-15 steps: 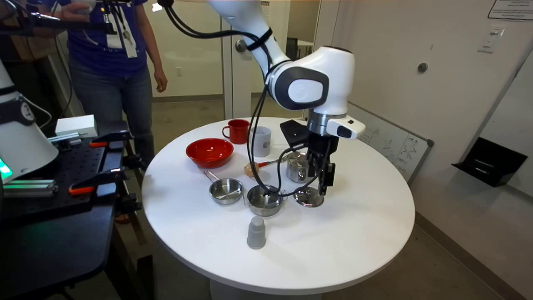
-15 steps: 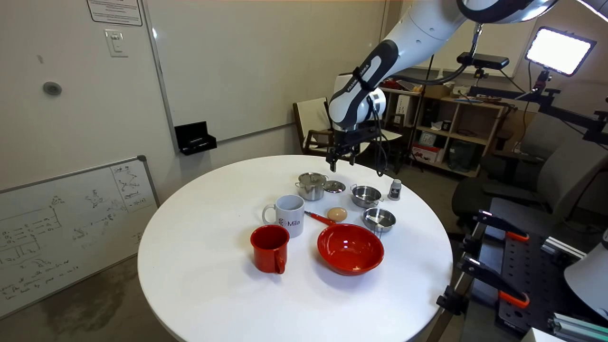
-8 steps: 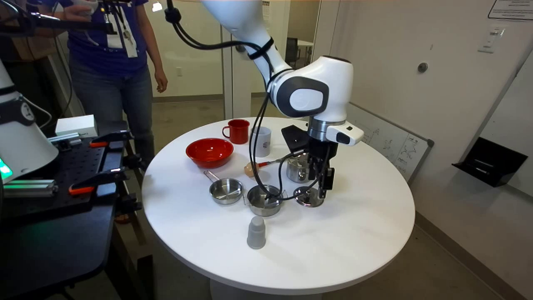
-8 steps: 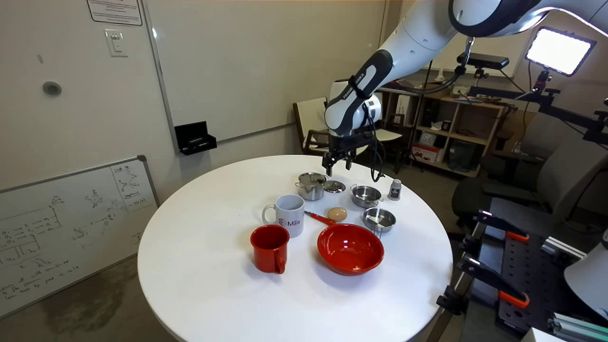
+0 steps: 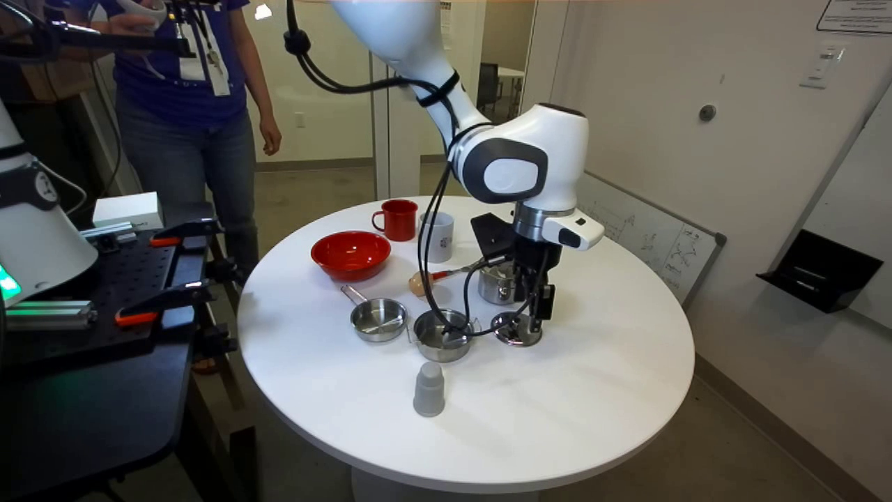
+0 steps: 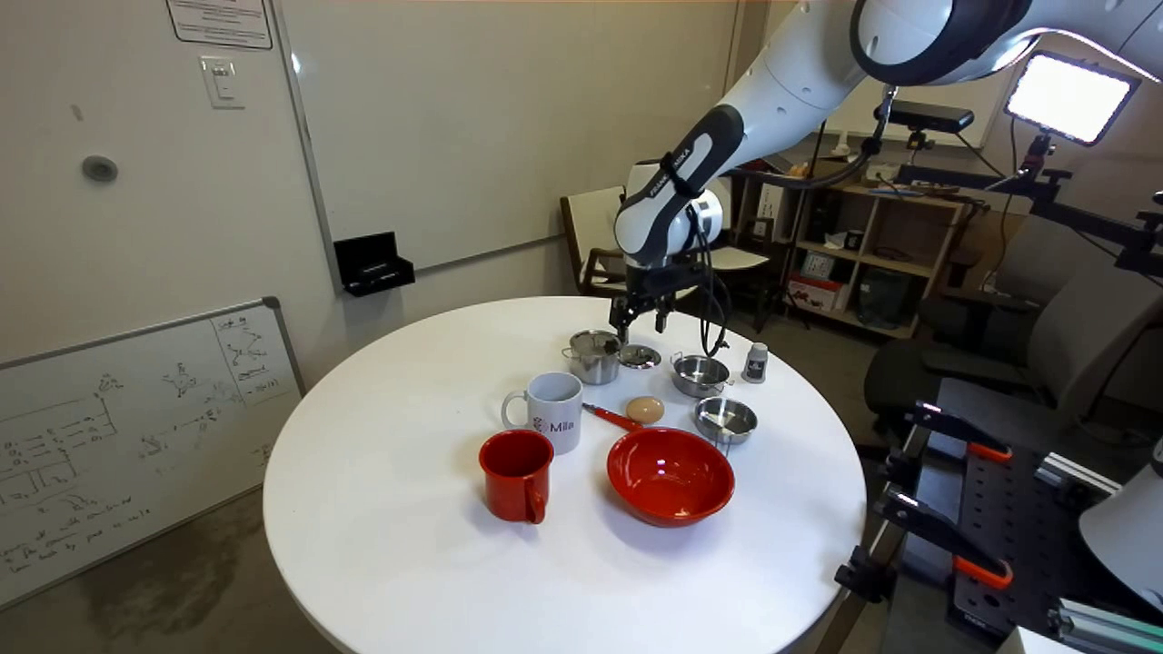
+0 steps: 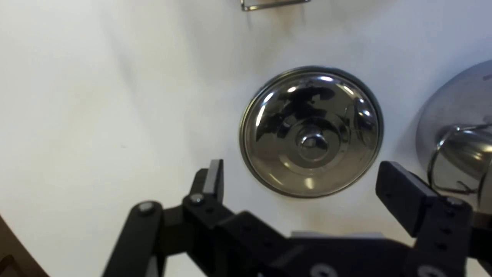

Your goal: Cover the smaller pot with the lid on the table

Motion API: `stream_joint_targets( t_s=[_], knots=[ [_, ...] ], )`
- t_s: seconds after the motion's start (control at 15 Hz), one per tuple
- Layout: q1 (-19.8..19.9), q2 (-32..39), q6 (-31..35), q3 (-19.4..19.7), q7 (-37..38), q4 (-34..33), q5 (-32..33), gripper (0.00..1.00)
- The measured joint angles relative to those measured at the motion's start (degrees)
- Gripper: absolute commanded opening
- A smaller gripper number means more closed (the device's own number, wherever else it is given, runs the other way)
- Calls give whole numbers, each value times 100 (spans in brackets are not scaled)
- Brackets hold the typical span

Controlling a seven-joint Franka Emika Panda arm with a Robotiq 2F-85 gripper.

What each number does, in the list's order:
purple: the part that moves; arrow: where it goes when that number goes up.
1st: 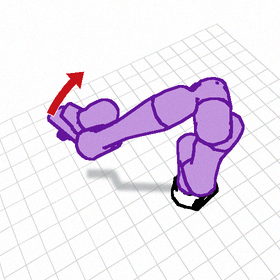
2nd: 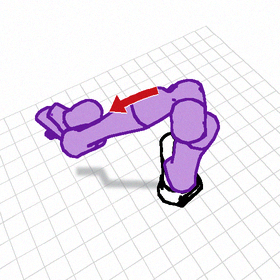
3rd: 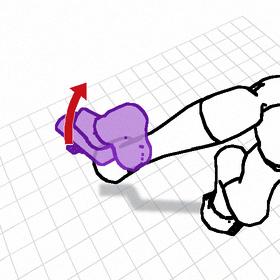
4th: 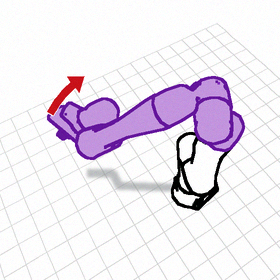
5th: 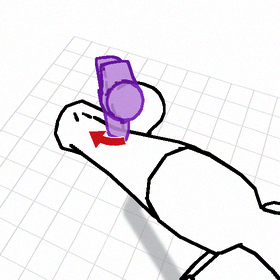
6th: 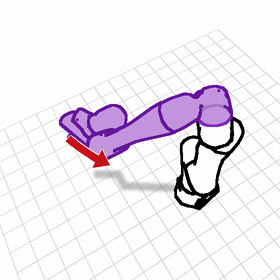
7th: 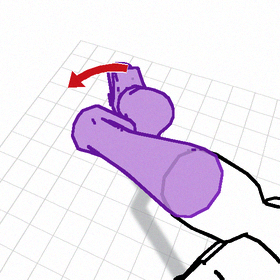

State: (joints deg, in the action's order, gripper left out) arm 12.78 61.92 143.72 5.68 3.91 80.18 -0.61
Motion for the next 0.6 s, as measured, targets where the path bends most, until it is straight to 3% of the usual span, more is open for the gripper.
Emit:
stream_joint_targets(
  t_s=[0.6],
  knots=[
    [-18,143,-87,-32,197,-156,-50,100]
  ],
)
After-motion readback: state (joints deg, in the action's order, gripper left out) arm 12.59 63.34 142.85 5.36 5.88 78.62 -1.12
